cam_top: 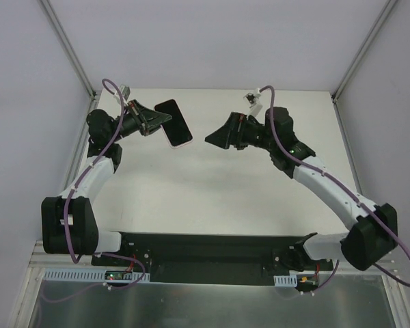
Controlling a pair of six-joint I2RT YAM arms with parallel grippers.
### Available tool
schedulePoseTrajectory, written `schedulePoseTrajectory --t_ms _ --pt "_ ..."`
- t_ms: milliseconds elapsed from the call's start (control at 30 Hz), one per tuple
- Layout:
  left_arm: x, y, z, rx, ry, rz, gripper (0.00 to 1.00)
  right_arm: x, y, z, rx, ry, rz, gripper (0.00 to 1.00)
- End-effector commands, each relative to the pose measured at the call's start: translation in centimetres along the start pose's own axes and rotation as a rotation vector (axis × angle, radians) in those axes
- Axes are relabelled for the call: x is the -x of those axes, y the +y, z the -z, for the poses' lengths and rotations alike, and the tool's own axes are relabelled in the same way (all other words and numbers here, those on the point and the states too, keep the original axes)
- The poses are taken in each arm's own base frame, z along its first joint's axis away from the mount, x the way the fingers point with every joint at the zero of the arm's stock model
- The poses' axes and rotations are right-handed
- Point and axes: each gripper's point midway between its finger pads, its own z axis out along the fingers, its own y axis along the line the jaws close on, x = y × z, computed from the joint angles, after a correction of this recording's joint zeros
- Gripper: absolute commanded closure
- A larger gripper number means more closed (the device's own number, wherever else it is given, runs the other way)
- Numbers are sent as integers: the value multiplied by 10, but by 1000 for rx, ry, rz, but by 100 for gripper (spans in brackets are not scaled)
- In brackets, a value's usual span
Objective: Take the phone out of the phone case
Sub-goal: Remove the phone case from the phone.
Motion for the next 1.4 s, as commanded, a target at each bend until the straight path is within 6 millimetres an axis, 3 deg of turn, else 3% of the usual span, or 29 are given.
schedulePoseTrajectory --t_ms 0,133,233,267,367,433,533,800,933,1067,1267,1367 --pt "13 -25 -1 -68 -61 -73 100 12 -21 37 -231 -106 182 4" --pt "15 -25 -1 -65 -108 -51 100 1 -22 44 -262 -80 227 2" --pt "16 -26 1 -88 -138 -11 100 -8 -16 44 -179 -13 60 1" --pt "15 -24 2 -97 -139 3 100 -1 -3 39 -56 -27 59 12" --pt "14 -30 2 -150 -130 50 100 4 20 29 161 -84 -14 19" --pt "12 -33 2 -175 -129 65 100 6 32 23 243 -80 -94 21" --pt "11 -34 2 -178 -126 60 100 17 57 15 396 -106 -77 18" --pt "8 -40 4 -185 -125 43 100 38 97 -9 541 -117 -88 17" --pt "7 -39 4 -182 -129 41 100 45 103 -14 581 -122 -120 24" --pt "7 -40 5 -185 -132 42 100 47 105 -17 619 -127 -142 39" --pt "8 -46 5 -194 -132 30 100 39 104 -19 621 -116 -150 42" --pt "8 -47 6 -197 -133 28 100 39 104 -19 623 -116 -149 51"
